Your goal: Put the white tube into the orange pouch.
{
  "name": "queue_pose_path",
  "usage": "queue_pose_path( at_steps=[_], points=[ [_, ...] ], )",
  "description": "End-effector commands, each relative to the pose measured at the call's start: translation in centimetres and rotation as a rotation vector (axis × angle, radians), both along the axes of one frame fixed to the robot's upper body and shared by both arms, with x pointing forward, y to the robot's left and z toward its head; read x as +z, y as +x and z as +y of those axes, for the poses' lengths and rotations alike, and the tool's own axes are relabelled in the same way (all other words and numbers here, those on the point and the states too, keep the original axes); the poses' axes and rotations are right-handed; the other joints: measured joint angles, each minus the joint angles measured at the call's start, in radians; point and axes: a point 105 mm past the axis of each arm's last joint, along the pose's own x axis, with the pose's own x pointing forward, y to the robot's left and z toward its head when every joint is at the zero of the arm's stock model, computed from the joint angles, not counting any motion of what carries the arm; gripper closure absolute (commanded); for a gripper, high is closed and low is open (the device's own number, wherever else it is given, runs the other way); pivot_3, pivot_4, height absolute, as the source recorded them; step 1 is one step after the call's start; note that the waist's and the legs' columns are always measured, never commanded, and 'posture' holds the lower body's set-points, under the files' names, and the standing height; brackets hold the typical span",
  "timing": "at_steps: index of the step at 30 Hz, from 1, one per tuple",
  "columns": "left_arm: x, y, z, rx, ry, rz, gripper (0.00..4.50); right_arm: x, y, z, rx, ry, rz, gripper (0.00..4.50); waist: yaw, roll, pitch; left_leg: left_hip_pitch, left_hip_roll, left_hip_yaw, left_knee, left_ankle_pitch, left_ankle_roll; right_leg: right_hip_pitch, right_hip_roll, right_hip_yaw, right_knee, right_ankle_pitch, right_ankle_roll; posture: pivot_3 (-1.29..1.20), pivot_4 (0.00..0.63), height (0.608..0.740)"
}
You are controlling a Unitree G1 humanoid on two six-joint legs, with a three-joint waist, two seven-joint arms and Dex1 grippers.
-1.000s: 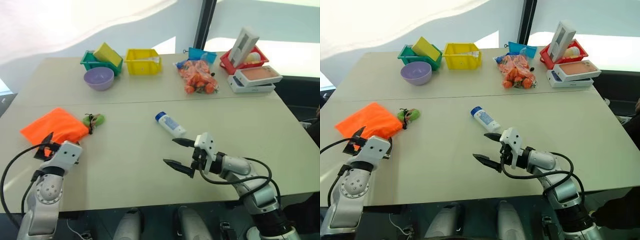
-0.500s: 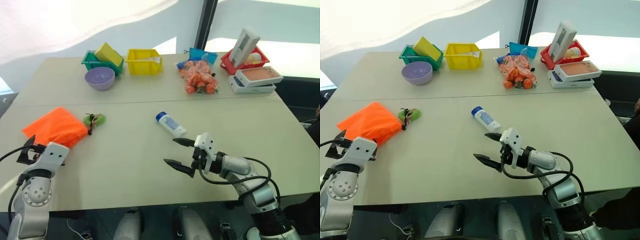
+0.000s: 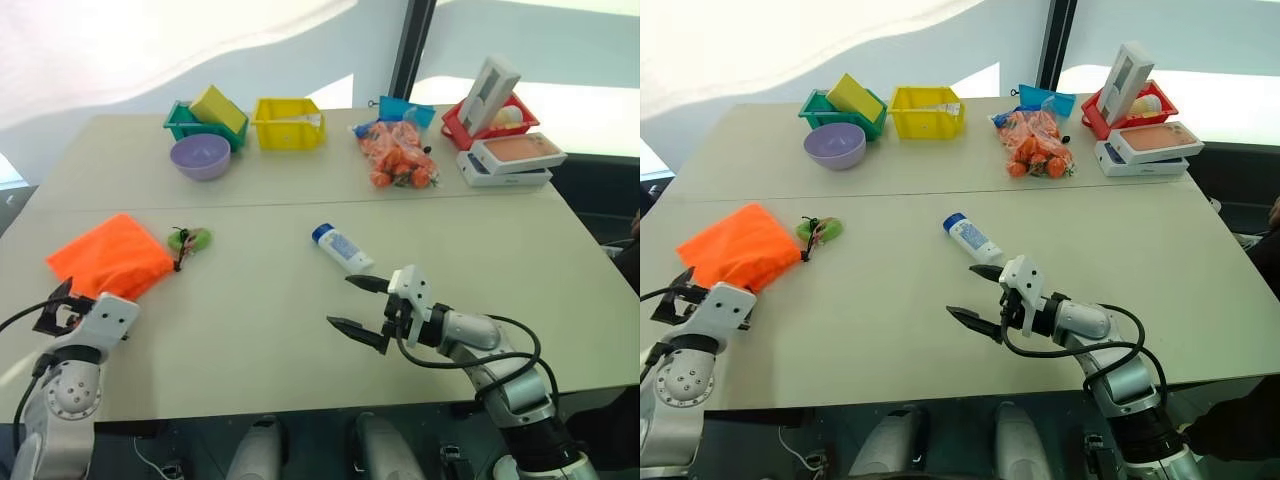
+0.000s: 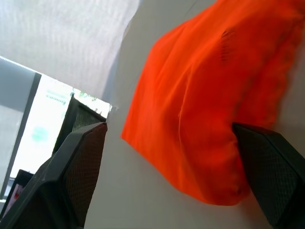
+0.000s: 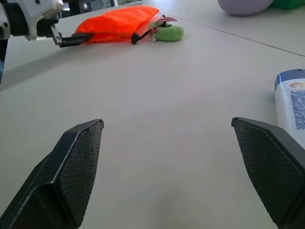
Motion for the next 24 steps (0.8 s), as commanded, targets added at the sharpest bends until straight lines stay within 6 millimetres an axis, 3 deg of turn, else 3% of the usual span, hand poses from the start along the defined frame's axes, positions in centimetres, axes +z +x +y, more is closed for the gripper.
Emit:
queue_pose_path(
  at_steps=[1,14,19,24],
  points=[
    [2.1,0.4,1.0,0.041,0.021,-0.087,0.05,0.9,0.0,0.4,0.019,0.019,-0.041,0.0,0.0,0.0,0.0,0.0,0.0,0.0,0.0,0.0,0.0,0.0,0.0,0.0,0.0,0.0,0.0,0.0,0.15,0.74],
    [2.2,2.8,-1.6,-0.078,0.08,-0.081,0.05,1.2,0.0,0.7,0.025,0.024,-0.051,0.0,-0.001,0.0,0.0,0.0,0.0,0.0,0.001,0.0,0.0,0.0,0.0,0.0,0.001,0.001,0.002,0.0,0.15,0.74],
    [1.6,3.3,-0.9,-0.031,0.046,-0.072,0.05,1.3,0.0,0.9,0.027,0.03,-0.055,0.0,-0.001,0.0,0.0,0.0,0.0,0.0,0.002,0.0,0.0,0.0,0.0,0.0,0.001,0.001,0.002,0.0,0.15,0.74],
    [2.3,3.2,-0.1,-0.004,0.039,-0.107,0.05,1.1,-0.3,0.9,0.031,0.03,-0.049,0.0,-0.002,0.0,0.0,0.0,0.0,0.0,0.002,0.0,0.0,0.0,0.0,0.0,0.001,0.002,0.003,0.0,0.15,0.74]
  ],
)
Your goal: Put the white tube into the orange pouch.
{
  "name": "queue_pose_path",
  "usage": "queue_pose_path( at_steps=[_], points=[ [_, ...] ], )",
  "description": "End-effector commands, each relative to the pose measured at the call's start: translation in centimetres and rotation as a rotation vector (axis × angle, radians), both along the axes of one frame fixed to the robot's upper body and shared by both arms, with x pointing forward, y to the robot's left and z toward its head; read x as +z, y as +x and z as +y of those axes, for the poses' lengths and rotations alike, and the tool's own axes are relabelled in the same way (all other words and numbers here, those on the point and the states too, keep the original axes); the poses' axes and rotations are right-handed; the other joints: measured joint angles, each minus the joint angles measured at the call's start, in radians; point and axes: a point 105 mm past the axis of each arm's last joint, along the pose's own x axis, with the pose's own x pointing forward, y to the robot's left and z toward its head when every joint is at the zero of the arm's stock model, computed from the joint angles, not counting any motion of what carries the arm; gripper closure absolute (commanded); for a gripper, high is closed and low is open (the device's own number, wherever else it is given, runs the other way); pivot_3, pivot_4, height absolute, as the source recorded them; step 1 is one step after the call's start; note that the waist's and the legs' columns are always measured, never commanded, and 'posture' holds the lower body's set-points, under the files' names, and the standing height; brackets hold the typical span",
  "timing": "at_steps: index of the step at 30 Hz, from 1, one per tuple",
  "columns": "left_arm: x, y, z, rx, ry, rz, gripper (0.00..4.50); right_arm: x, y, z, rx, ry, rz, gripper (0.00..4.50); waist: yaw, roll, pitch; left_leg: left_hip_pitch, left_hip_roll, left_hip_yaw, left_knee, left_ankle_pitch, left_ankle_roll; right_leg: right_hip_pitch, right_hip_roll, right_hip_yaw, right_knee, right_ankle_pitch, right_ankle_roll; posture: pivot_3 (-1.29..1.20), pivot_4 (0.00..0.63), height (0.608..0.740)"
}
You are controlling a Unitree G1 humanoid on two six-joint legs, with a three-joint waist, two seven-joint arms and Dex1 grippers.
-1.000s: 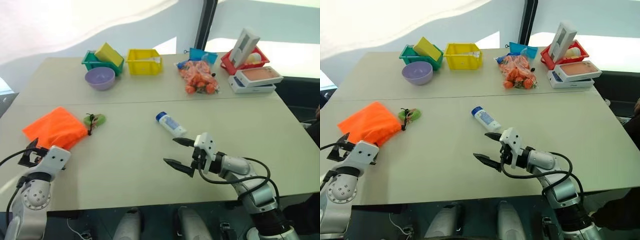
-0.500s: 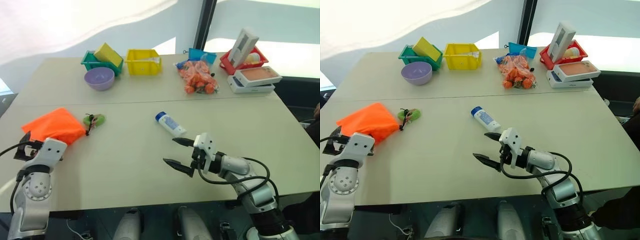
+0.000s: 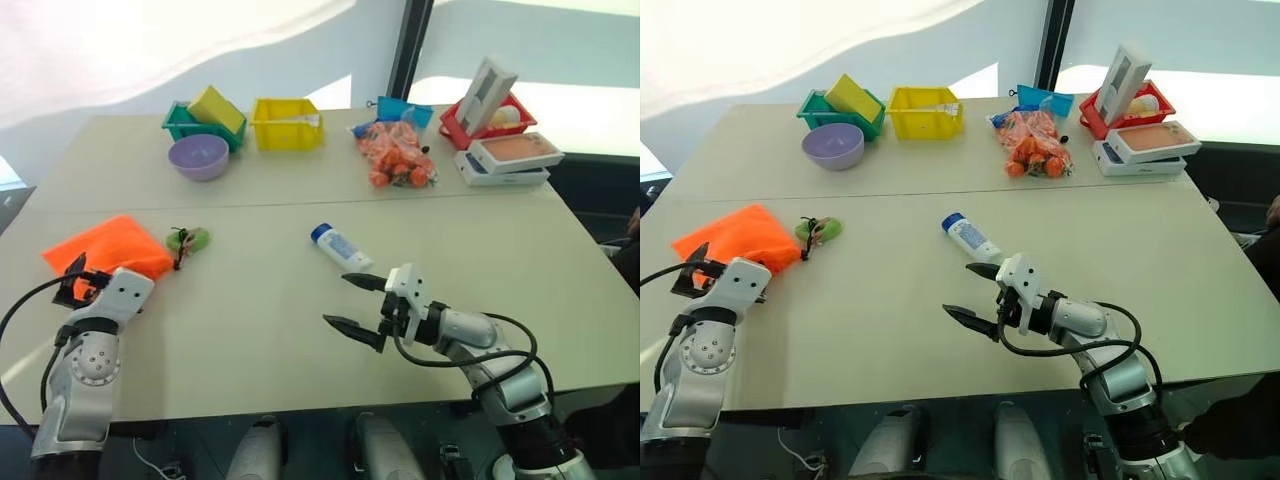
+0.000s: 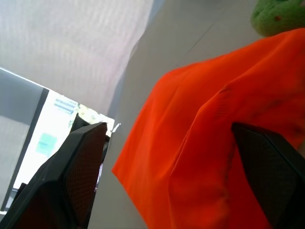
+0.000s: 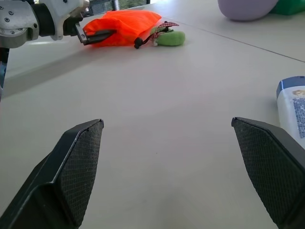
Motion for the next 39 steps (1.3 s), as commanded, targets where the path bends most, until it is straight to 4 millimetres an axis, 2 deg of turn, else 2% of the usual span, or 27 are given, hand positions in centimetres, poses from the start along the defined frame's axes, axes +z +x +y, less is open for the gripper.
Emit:
queue_pose_path(
  at_steps=[1,5,7,13,17,21,24,34,39],
  points=[
    [1.7,-0.3,1.0,0.033,0.004,-0.073,0.05,0.8,-0.4,0.4,0.018,0.02,-0.041,0.0,0.001,0.0,0.0,0.0,0.0,0.0,0.0,0.0,0.0,0.0,0.0,0.0,0.0,0.0,0.0,0.0,0.15,0.74],
    [1.0,-1.4,2.0,0.046,-0.196,-0.096,0.05,0.7,-0.7,0.3,0.022,0.019,-0.039,0.0,-0.001,0.0,0.0,0.0,0.0,0.0,0.0,0.0,0.0,0.0,0.0,0.0,0.0,0.0,0.0,0.0,0.15,0.74],
    [0.3,-1.7,1.7,-0.02,-0.282,-0.066,0.05,0.7,-0.7,0.5,0.023,0.023,-0.043,0.0,-0.001,0.0,0.0,0.0,0.0,0.0,0.0,0.0,0.0,0.0,0.0,0.0,0.0,0.0,0.0,0.0,0.15,0.74],
    [0.6,-1.8,2.7,-0.123,-0.344,-0.027,0.05,1.0,-0.3,1.3,0.014,0.053,-0.066,0.0,0.002,-0.001,0.0,0.0,0.0,-0.001,0.001,0.0,0.0,0.0,0.0,0.0,0.0,-0.002,-0.004,0.0,0.15,0.74],
    [1.5,-1.2,2.8,-0.188,-0.3,-0.011,0.05,1.0,-0.3,1.8,0.002,0.07,-0.072,0.0,0.002,-0.001,0.0,0.0,0.0,0.0,0.001,0.0,0.0,0.0,0.0,0.0,0.0,-0.002,-0.004,0.0,0.15,0.74],
    [1.6,-0.9,2.8,-0.22,-0.263,0.022,0.05,0.8,-0.3,2.0,-0.005,0.076,-0.072,0.0,0.0,-0.001,-0.001,0.0,0.0,0.0,0.001,0.0,0.0,0.0,-0.001,0.0,0.0,-0.002,-0.003,0.0,0.15,0.74],
    [1.4,-0.8,2.7,-0.229,-0.17,0.082,0.05,0.8,-0.3,2.0,-0.009,0.079,-0.073,0.0,-0.001,-0.001,-0.001,0.0,0.0,0.0,0.0,0.0,0.0,0.0,0.0,0.0,0.0,-0.002,-0.003,0.0,0.15,0.74],
    [0.1,0.4,1.5,-0.243,0.029,0.244,0.05,0.9,-0.4,2.4,0.014,0.078,-0.071,0.0,0.001,-0.001,-0.001,0.0,0.0,0.0,0.0,0.0,0.0,0.0,0.0,0.0,0.0,-0.002,-0.003,0.0,0.15,0.74],
    [0.4,1.6,0.1,-0.232,0.101,0.229,0.05,1.0,-0.3,2.6,0.019,0.078,-0.074,0.0,0.001,-0.001,0.0,0.0,0.0,0.0,0.0,0.0,0.0,0.0,0.0,0.0,0.0,-0.002,-0.003,0.0,0.15,0.74]
  ],
)
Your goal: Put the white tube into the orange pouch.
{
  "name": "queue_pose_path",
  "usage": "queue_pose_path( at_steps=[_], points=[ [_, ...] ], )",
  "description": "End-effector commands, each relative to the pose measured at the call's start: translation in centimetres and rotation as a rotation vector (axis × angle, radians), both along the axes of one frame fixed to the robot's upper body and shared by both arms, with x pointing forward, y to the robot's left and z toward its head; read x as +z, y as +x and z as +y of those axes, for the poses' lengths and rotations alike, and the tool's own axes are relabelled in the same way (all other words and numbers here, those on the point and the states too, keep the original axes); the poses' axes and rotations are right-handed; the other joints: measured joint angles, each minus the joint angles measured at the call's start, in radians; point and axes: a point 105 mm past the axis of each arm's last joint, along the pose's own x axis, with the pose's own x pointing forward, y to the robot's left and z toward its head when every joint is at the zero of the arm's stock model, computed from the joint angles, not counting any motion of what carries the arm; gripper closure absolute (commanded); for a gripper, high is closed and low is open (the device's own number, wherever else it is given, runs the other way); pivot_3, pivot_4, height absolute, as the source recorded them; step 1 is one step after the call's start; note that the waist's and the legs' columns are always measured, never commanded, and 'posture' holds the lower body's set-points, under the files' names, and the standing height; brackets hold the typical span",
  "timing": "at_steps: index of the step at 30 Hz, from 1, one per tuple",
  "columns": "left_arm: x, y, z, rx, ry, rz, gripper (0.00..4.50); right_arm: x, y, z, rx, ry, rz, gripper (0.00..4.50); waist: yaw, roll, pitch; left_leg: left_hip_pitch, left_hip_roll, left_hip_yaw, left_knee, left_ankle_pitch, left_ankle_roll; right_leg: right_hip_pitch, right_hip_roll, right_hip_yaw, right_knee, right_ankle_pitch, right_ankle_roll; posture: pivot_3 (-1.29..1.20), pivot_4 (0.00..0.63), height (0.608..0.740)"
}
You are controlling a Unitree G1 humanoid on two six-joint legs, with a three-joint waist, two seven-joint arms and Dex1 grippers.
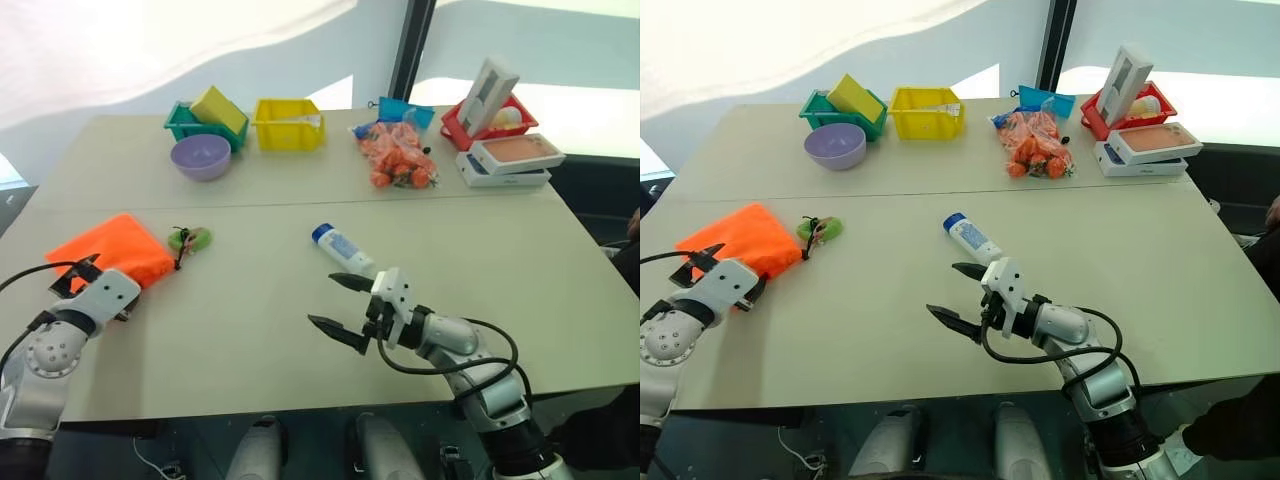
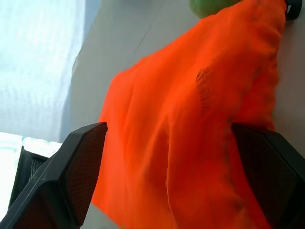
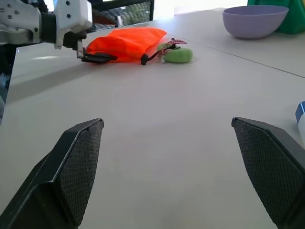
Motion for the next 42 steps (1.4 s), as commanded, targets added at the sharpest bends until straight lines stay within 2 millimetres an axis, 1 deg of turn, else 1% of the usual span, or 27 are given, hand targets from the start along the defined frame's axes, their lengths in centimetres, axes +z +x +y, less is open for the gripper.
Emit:
queue_pose_path(
  at_steps=[1,6,9,10,12,13,15,17,18,19,21,24,26,30,33,35,38,39,42],
  points=[
    [0.7,0.7,-0.8,0.006,0.055,-0.035,0.05,1.0,0.0,0.4,0.015,0.019,-0.041,0.0,0.001,0.0,0.0,0.0,0.0,0.0,0.0,0.0,0.0,0.0,0.0,0.0,0.0,0.0,0.0,0.0,0.15,0.74],
    [1.1,1.3,-0.7,0.047,0.095,-0.068,0.05,0.9,0.0,0.3,0.013,0.015,-0.042,0.0,0.0,0.0,0.0,0.0,0.0,0.0,0.0,0.0,0.0,0.0,0.0,0.0,0.0,0.001,0.003,0.0,0.15,0.74],
    [1.3,1.3,-0.9,0.041,0.089,-0.089,0.05,1.0,0.0,0.1,0.006,0.014,-0.044,0.0,-0.001,0.0,0.0,0.0,0.0,0.0,0.0,0.0,0.0,0.0,0.0,0.0,0.0,0.001,0.003,0.0,0.15,0.74],
    [1.3,1.3,-0.9,0.036,0.088,-0.089,0.29,1.0,0.0,0.1,0.004,0.014,-0.045,0.0,-0.001,0.0,0.0,0.0,0.0,0.0,0.0,0.0,0.0,0.0,0.0,0.0,0.0,0.001,0.003,0.0,0.15,0.74],
    [1.4,1.0,-0.9,0.031,0.083,-0.09,0.9,1.0,0.0,0.0,0.003,0.014,-0.045,0.0,-0.002,0.0,0.0,0.0,0.0,0.0,0.0,0.0,0.0,0.0,0.0,0.0,0.0,0.002,0.003,0.0,0.15,0.74],
    [1.5,0.8,-0.8,0.03,0.082,-0.09,1.35,1.0,-0.1,0.0,0.003,0.014,-0.045,0.0,-0.002,0.0,0.0,0.0,0.0,0.0,0.0,0.0,0.0,0.0,0.0,0.0,0.0,0.002,0.003,0.0,0.15,0.74],
    [1.7,0.6,-0.6,0.031,0.083,-0.092,2.45,1.0,-0.1,0.0,0.004,0.013,-0.045,0.0,-0.001,0.0,0.0,0.0,0.0,0.0,0.0,0.0,0.0,0.0,0.0,0.0,0.0,0.002,0.003,0.0,0.15,0.74],
    [1.9,0.4,-0.4,0.036,0.076,-0.095,3.44,1.0,-0.1,0.0,0.005,0.012,-0.045,0.0,-0.001,0.0,0.0,0.0,0.0,0.0,0.0,0.0,0.0,0.0,0.0,0.0,0.0,0.001,0.002,0.0,0.15,0.74],
    [2.0,0.4,-0.4,0.038,0.069,-0.095,4.04,1.0,-0.1,0.0,0.006,0.011,-0.045,0.0,0.0,0.0,0.0,0.0,0.0,0.0,0.0,0.0,0.0,0.0,0.0,0.0,0.0,0.001,0.002,0.0,0.15,0.74],
    [2.0,0.3,-0.4,0.038,0.063,-0.093,4.47,1.0,-0.1,-0.1,0.007,0.01,-0.046,0.0,0.001,0.0,0.0,0.0,0.0,0.0,0.0,0.0,0.0,0.0,0.0,0.0,0.0,0.001,0.002,0.0,0.15,0.74],
    [2.2,0.3,-0.7,0.026,0.028,-0.096,4.47,1.0,0.0,-0.1,0.01,0.008,-0.048,0.0,0.001,0.0,0.0,0.0,0.0,0.0,0.0,0.0,0.0,0.0,0.0,0.0,0.0,0.001,0.001,0.0,0.15,0.74],
    [2.8,0.5,-2.0,-0.025,-0.065,-0.121,4.47,1.1,0.2,-0.2,0.012,0.004,-0.052,0.0,0.001,0.0,0.0,0.0,0.0,0.0,0.0,0.0,0.0,0.0,-0.001,0.0,0.0,0.001,0.001,0.0,0.15,0.74],
    [3.5,0.8,-3.5,-0.083,-0.161,-0.143,4.47,1.3,0.4,-0.3,0.007,0.004,-0.058,0.0,0.001,0.0,0.0,0.0,0.0,0.0,0.0,0.0,0.0,0.0,-0.001,0.0,0.0,0.001,0.001,0.0,0.15,0.74],
    [4.8,1.3,-6.2,-0.191,-0.249,-0.161,4.47,1.8,0.9,-0.9,-0.013,0.004,-0.072,0.0,0.001,0.0,0.0,0.0,0.0,0.0,0.0,0.0,0.0,0.0,0.0,0.0,0.0,0.001,0.002,0.0,0.15,0.74],
    [5.5,2.0,-9.7,-0.307,-0.319,-0.139,4.47,2.6,1.7,-2.0,-0.052,-0.003,-0.096,0.0,0.003,0.0,0.0,-0.001,0.0,0.0,0.001,0.0,0.0,0.0,0.0,0.0,0.0,0.001,0.002,0.0,0.15,0.74],
    [5.8,2.3,-11.0,-0.346,-0.338,-0.127,4.47,2.9,2.0,-2.4,-0.062,-0.003,-0.101,0.0,0.002,0.0,0.0,-0.001,-0.001,0.0,0.002,0.0,0.0,0.001,0.0,0.0,0.0,0.002,0.003,0.0,0.15,0.74],
    [6.6,2.6,-14.5,-0.439,-0.399,-0.119,4.47,3.1,2.4,-3.0,-0.081,-0.009,-0.111,0.0,0.002,0.0,0.0,-0.001,-0.002,0.0,0.002,0.0,0.0,0.001,0.0,0.0,0.0,0.002,0.003,0.0,0.15,0.74],
    [6.8,2.7,-15.3,-0.461,-0.409,-0.116,4.47,3.2,2.5,-3.2,-0.085,-0.013,-0.113,0.0,0.001,0.0,0.0,-0.001,-0.002,0.0,0.001,0.0,0.0,0.001,0.001,0.0,0.0,0.002,0.003,0.0,0.15,0.74],
    [7.5,2.7,-19.2,-0.56,-0.48,-0.105,4.47,3.2,3.1,-4.0,-0.125,-0.021,-0.119,0.0,0.002,0.0,0.0,-0.001,-0.002,0.0,0.001,0.0,0.0,0.001,0.001,0.0,0.0,0.002,0.004,0.0,0.15,0.74]
  ],
)
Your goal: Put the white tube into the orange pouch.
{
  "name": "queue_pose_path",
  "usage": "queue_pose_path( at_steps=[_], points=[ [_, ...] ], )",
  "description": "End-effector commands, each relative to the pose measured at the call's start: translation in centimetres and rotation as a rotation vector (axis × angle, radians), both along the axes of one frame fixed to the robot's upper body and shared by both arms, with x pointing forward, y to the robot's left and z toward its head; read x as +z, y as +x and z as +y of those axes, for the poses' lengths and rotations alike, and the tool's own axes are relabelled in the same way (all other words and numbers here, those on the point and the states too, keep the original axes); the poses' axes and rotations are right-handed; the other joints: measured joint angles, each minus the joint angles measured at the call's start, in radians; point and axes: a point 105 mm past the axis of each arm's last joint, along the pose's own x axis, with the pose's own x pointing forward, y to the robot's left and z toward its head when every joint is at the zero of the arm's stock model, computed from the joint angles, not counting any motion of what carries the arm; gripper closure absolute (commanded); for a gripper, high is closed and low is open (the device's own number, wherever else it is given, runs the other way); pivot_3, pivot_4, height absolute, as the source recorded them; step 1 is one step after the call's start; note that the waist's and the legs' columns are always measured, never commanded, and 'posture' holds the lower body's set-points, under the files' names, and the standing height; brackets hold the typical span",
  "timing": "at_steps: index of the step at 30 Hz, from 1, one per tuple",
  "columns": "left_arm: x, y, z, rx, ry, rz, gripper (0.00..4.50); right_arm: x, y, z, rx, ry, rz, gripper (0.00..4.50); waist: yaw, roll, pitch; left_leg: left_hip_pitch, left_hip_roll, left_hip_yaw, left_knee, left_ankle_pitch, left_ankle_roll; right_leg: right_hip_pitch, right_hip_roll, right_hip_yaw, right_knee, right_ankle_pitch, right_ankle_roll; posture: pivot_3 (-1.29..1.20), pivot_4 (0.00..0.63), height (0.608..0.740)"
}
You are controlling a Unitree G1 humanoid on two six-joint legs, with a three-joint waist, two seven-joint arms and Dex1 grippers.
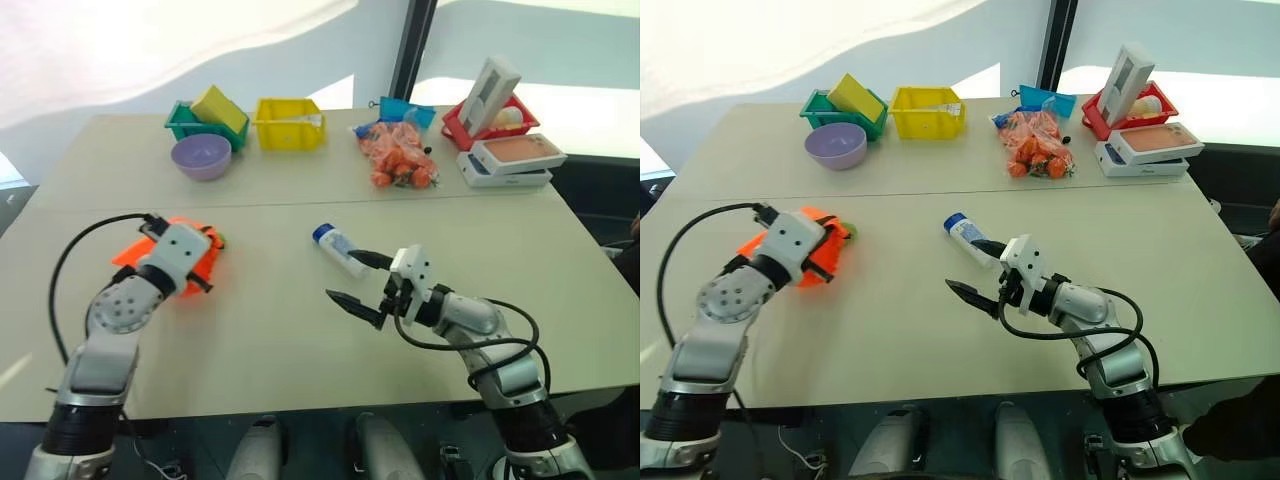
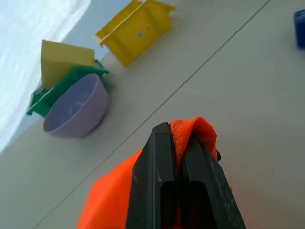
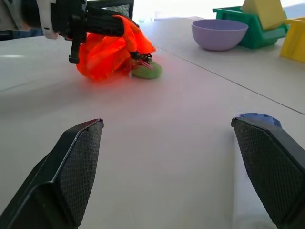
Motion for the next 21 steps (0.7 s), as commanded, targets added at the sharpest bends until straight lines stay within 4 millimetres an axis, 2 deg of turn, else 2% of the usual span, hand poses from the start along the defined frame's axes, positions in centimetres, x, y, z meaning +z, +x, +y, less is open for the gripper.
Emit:
queue_pose_path(
  at_steps=[1,3,6,8,10,12,17,21],
  points=[
    [2.2,-0.7,-4.9,-0.153,-0.061,-0.043,4.47,1.1,0.7,-1.1,-0.045,0.008,-0.045,0.0,0.001,0.0,0.0,0.0,0.0,0.0,0.0,0.0,0.0,0.0,0.0,0.0,0.0,0.0,0.0,0.0,0.15,0.74],
    [2.6,-1.2,-7.0,-0.217,-0.088,-0.032,4.47,1.1,1.1,-1.7,-0.072,0.001,-0.048,0.0,0.0,0.0,0.0,0.0,0.0,0.0,0.001,0.0,0.0,0.0,0.0,0.0,0.0,0.001,0.001,0.0,0.15,0.74],
    [3.1,-1.9,-8.8,-0.277,-0.133,-0.011,4.47,1.0,1.6,-2.4,-0.119,-0.001,-0.038,0.0,-0.005,0.0,0.0,0.0,0.0,0.0,0.001,0.0,0.0,0.0,0.001,0.001,0.0,0.001,0.002,0.0,0.15,0.74],
    [3.3,-2.3,-9.4,-0.298,-0.157,0.01,4.47,0.9,2.1,-3.0,-0.16,0.002,-0.033,0.0,-0.005,0.0,0.0,0.0,0.0,0.0,0.0,0.0,0.0,0.0,0.001,0.001,0.0,0.001,0.002,0.0,0.15,0.74],
    [3.0,-2.1,-8.4,-0.263,-0.151,0.028,4.47,0.8,2.8,-3.4,-0.212,0.006,-0.026,0.0,-0.006,0.0,0.0,0.0,0.0,0.0,0.0,0.0,0.0,0.0,0.002,0.001,0.001,0.001,0.002,0.0,0.15,0.74],
    [2.3,-1.7,-6.6,-0.2,-0.151,0.057,4.47,0.6,3.0,-3.4,-0.231,0.022,-0.012,0.0,-0.007,0.0,0.0,0.001,0.0,0.0,0.0,0.0,0.0,0.0,0.002,0.001,0.001,0.001,0.002,0.0,0.15,0.74],
    [0.0,-1.2,-2.6,-0.097,-0.095,0.126,4.47,-0.4,3.2,-2.3,-0.226,0.014,0.022,0.0,-0.005,0.0,0.0,0.001,0.0,0.0,0.0,0.0,0.0,0.0,0.002,0.001,0.001,0.001,0.001,0.0,0.15,0.74],
    [-1.4,-1.5,-1.6,-0.111,-0.081,0.18,4.47,-1.0,3.4,-1.1,-0.217,0.02,0.05,0.0,-0.002,0.0,0.0,0.0,0.0,0.0,0.0,0.0,0.0,0.0,0.002,0.001,0.0,0.001,0.001,0.0,0.15,0.74]
  ],
)
